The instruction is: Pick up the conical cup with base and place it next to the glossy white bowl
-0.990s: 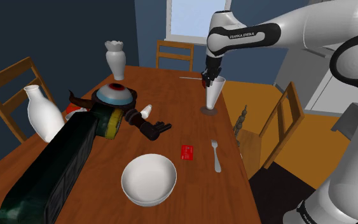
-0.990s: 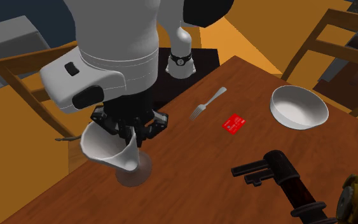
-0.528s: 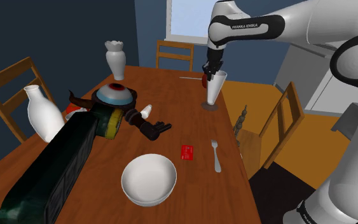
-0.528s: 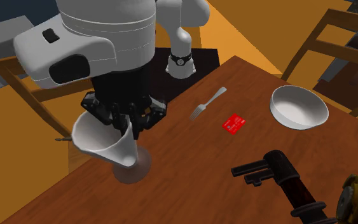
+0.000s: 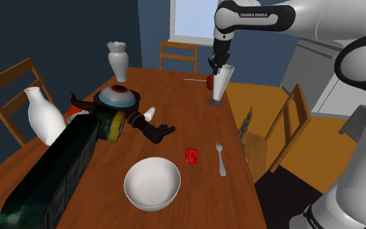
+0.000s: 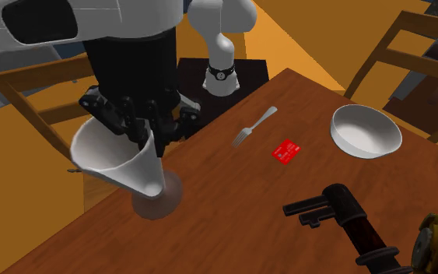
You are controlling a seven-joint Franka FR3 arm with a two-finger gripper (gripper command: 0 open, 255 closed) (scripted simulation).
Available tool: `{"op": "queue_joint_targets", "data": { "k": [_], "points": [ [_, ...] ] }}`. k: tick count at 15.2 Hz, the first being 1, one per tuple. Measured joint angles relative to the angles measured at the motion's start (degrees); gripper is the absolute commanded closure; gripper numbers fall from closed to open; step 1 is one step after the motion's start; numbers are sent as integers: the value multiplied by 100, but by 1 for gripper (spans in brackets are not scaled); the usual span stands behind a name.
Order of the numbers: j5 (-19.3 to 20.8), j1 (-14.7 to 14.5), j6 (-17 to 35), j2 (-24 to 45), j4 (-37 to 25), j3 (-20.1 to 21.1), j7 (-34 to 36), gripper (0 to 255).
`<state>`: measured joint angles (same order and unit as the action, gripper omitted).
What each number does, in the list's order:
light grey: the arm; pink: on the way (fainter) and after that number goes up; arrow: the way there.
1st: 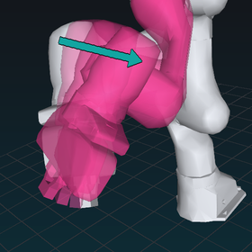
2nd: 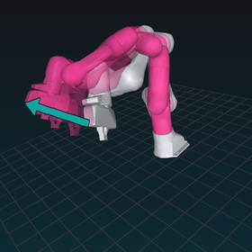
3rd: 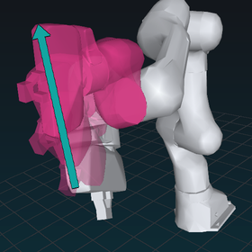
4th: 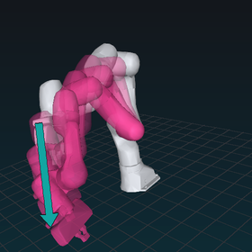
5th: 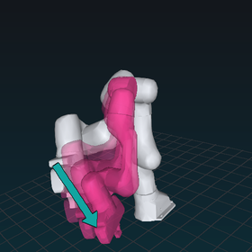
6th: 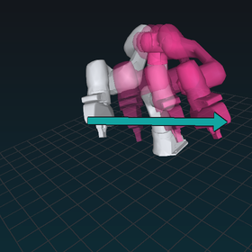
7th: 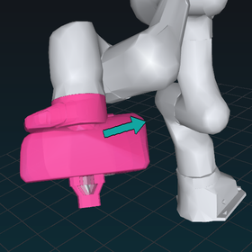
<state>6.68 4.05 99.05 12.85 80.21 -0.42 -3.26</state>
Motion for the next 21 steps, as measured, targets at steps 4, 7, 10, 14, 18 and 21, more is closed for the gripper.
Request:
{"op": "queue_joint_targets", "data": {
  "k": [4, 7, 10, 14, 18, 21],
  "points": [
    [-3, -6, -321, 65, -388, 2, -30, 255],
    [-5, -15, -601, 165, -769, 4, -51, 255],
    [-10, -8, -893, 288, -1187, -2, -97, 255],
    [36, -179, -946, -235, -685, 91, 156, 255],
    [74, -393, -945, -926, 52, 247, 523, 255],
    [84, -537, -1038, -1343, 410, 380, 791, 255]
  ]
}}
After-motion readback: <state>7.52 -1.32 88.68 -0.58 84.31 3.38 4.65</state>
